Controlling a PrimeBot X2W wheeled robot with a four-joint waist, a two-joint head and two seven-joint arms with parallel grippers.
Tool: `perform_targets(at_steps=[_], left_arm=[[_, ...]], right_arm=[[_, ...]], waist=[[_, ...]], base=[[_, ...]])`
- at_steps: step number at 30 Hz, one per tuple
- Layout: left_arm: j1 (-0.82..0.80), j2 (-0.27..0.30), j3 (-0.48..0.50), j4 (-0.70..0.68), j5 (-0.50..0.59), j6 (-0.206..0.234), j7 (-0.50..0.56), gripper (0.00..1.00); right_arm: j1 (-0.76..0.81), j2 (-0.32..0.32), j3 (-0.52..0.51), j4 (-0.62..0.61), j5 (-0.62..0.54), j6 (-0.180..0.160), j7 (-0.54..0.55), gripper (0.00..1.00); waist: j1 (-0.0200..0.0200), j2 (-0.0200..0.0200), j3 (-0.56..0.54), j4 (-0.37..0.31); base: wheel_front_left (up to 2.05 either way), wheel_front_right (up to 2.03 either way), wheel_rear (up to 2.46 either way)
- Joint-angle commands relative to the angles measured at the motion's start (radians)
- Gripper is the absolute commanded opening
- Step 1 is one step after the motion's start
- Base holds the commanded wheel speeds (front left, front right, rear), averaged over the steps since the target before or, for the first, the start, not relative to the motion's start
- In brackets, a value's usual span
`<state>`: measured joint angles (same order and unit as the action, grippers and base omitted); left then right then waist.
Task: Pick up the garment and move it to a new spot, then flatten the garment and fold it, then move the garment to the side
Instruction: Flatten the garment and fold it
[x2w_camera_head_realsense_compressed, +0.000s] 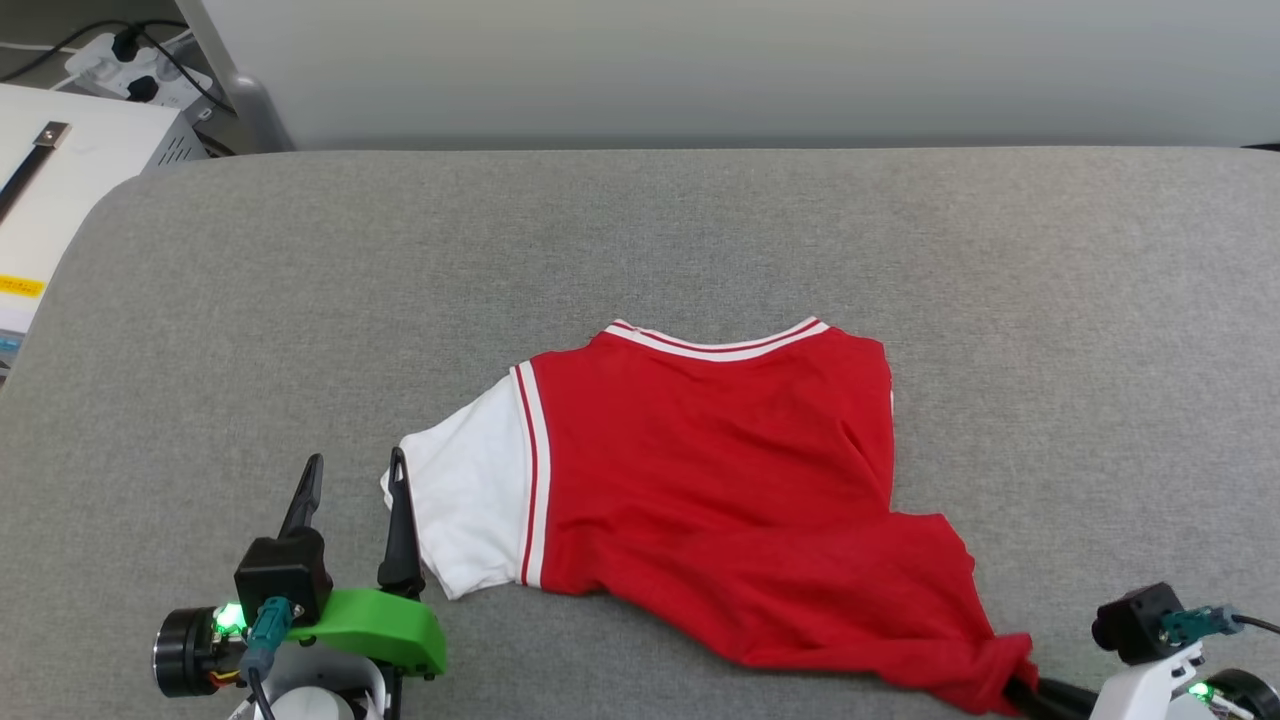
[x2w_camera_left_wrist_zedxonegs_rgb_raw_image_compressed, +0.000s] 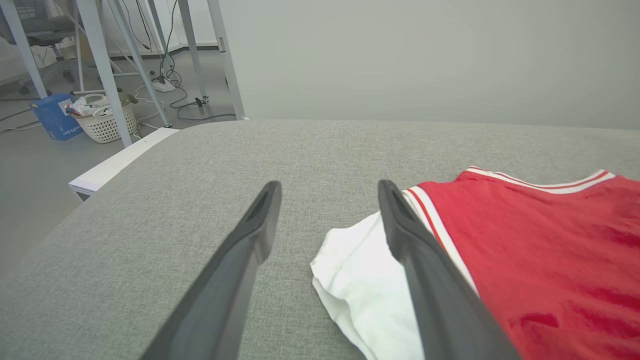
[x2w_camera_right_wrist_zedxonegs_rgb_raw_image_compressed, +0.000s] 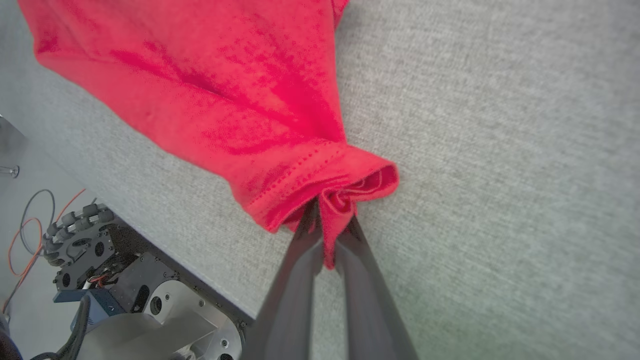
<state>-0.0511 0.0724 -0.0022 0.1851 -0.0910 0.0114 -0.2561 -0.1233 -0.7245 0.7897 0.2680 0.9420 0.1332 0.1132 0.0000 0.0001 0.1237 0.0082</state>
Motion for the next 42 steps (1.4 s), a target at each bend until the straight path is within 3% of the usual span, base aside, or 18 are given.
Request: perform_targets(at_steps=[1,6,12,18,23,30,36,42], left_arm=[[0.005,-0.003,0.005,0.003,0.01,-0.005,-0.006,1.0],[0.015,-0.004,0.008,0.004,0.018,-0.007,-0.006,1.0],[0.016,-0.007,0.005,-0.005,0.026,-0.007,-0.006,1.0],[-0.004,-0.01,-0.006,-0.019,0.032,-0.005,-0.006,1.0],[-0.029,-0.012,-0.019,-0.024,0.036,-0.01,-0.006,1.0],[-0.074,-0.016,-0.035,-0.035,0.035,-0.011,-0.006,1.0],[-0.12,-0.019,-0.058,-0.037,0.027,-0.007,-0.006,1.0],[-0.162,-0.021,-0.08,-0.029,0.017,-0.002,-0.006,1.0]], right_arm=[[0.01,0.015,-0.027,0.015,-0.016,-0.002,-0.019,1.0],[-0.002,-0.005,-0.162,-0.038,-0.072,-0.002,-0.085,1.0],[-0.014,-0.016,-0.355,-0.186,-0.108,-0.002,-0.103,1.0],[-0.111,-0.012,-0.456,-0.284,-0.114,-0.002,0.037,1.0],[-0.236,-0.035,-0.403,-0.28,-0.099,-0.002,0.263,1.0],[-0.423,0.018,-0.3,-0.207,-0.025,-0.002,0.518,1.0],[-0.565,0.096,-0.215,-0.052,-0.047,-0.002,0.589,1.0],[-0.639,0.169,-0.115,0.141,-0.092,-0.002,0.564,1.0]], waist=[[0.0,-0.0001,-0.008,-0.005],[0.0,-0.0001,-0.027,-0.015],[0.0,-0.0001,-0.029,-0.02],[0.0,-0.0001,0.003,-0.007],[0.0,-0.0001,0.038,0.018],[0.0,-0.0001,0.105,0.059],[0.0,-0.0001,0.177,0.098],[0.0,-0.0001,0.229,0.131]], base=[[0.0,0.0,0.0],[0.0,0.0,0.0],[0.0,0.0,0.0],[0.0,0.0,0.0],[0.0,0.0,0.0],[0.0,0.0,0.0],[0.0,0.0,0.0],[0.0,0.0,0.0]])
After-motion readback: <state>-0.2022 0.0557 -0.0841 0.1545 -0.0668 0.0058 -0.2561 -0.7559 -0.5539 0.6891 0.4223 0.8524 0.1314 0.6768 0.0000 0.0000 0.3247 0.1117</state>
